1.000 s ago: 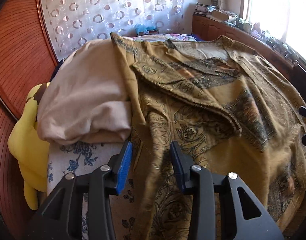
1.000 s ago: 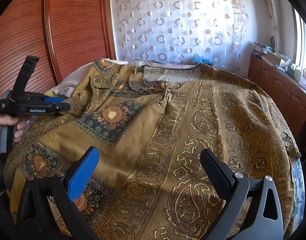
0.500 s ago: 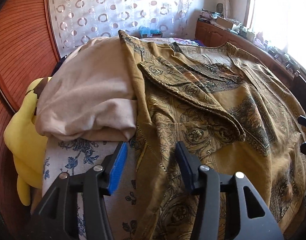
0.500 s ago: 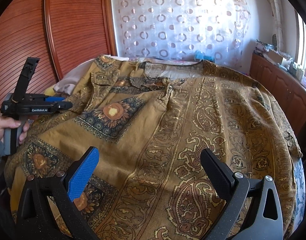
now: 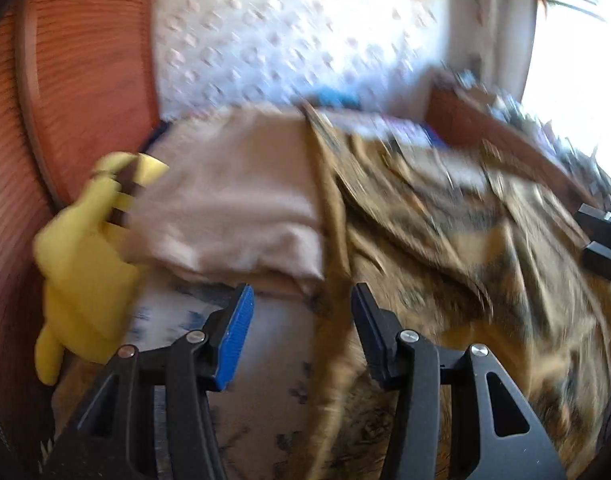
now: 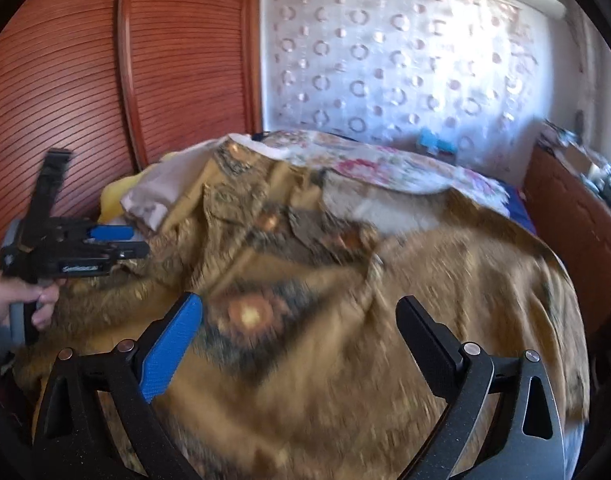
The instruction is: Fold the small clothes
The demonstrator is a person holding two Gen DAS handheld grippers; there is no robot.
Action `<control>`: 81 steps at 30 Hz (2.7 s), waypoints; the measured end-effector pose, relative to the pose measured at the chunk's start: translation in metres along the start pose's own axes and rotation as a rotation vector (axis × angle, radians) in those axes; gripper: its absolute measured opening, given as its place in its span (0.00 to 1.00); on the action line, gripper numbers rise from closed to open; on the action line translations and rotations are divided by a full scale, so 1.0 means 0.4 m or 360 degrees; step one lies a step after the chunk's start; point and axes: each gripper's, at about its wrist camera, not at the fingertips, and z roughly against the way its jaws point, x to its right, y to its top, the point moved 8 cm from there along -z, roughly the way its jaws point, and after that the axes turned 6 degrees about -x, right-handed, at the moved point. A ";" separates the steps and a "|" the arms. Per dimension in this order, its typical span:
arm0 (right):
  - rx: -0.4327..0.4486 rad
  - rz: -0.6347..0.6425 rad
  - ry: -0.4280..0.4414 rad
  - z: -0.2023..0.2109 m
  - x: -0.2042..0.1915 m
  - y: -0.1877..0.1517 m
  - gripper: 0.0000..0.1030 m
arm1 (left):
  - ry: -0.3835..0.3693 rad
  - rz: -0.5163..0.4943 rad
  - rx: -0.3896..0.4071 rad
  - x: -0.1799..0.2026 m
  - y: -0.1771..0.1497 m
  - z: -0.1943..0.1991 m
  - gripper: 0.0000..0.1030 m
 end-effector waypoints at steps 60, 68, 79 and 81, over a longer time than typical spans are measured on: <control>-0.0089 -0.0565 -0.0354 0.234 0.616 -0.087 0.65 | -0.0446 -0.0573 -0.0099 0.486 0.206 -0.099 0.49; -0.0271 -0.0840 -0.0470 0.244 0.775 -0.258 0.65 | -0.0521 -0.0654 -0.0273 0.608 0.164 -0.180 0.49; -0.0487 -0.1056 -0.0366 0.184 0.807 -0.386 0.62 | -0.0503 -0.0824 -0.0380 0.705 0.088 -0.244 0.49; -0.0494 -0.1075 -0.0350 0.176 0.800 -0.387 0.61 | -0.0481 -0.0850 -0.0361 0.710 0.083 -0.242 0.49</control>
